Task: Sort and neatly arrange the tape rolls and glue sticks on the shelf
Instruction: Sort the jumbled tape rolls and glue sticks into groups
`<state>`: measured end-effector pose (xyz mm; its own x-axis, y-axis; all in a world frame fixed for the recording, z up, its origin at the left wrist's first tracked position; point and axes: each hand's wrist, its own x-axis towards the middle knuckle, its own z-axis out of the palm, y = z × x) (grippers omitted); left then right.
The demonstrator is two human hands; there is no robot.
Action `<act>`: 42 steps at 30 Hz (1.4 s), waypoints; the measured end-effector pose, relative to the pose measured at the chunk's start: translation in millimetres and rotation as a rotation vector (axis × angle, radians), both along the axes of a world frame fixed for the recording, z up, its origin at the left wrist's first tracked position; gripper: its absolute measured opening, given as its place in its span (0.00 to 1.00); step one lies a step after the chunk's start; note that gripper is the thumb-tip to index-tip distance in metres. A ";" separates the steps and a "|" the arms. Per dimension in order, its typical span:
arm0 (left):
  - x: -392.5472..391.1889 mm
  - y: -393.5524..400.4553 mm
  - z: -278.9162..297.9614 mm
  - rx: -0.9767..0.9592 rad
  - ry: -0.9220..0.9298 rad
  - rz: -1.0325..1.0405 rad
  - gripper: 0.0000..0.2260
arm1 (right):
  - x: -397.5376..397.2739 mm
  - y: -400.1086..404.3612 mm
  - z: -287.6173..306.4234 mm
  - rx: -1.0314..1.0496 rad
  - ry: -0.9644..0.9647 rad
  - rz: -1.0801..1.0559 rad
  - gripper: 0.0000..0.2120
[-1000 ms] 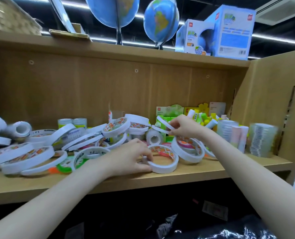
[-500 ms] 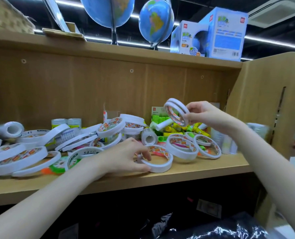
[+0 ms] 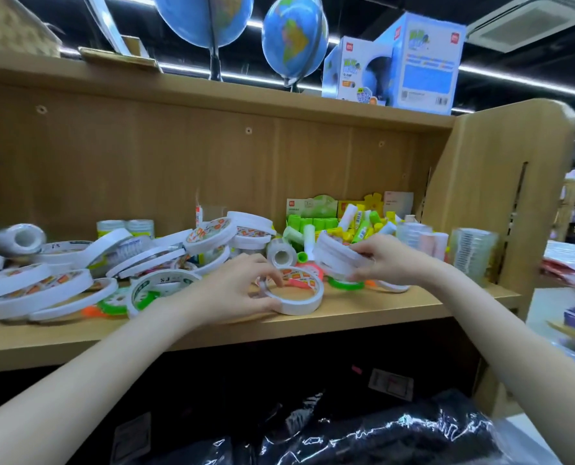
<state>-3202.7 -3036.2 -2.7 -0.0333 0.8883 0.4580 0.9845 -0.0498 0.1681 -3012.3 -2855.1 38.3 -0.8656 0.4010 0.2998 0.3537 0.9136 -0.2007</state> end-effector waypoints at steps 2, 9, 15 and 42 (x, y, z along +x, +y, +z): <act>-2.0 -6.6 0.8 0.083 -0.025 -0.026 0.18 | 1.5 -2.4 6.4 -0.066 0.089 0.041 0.14; -31.7 -36.6 17.0 0.247 0.013 0.230 0.14 | -53.5 -15.3 29.8 0.003 0.206 0.180 0.14; -66.4 -44.5 26.4 0.181 -0.005 0.340 0.08 | -147.7 -12.6 46.7 0.096 0.182 0.112 0.10; -166.9 -174.0 85.0 0.213 0.107 0.756 0.13 | -250.6 -131.8 105.0 0.032 0.146 0.505 0.08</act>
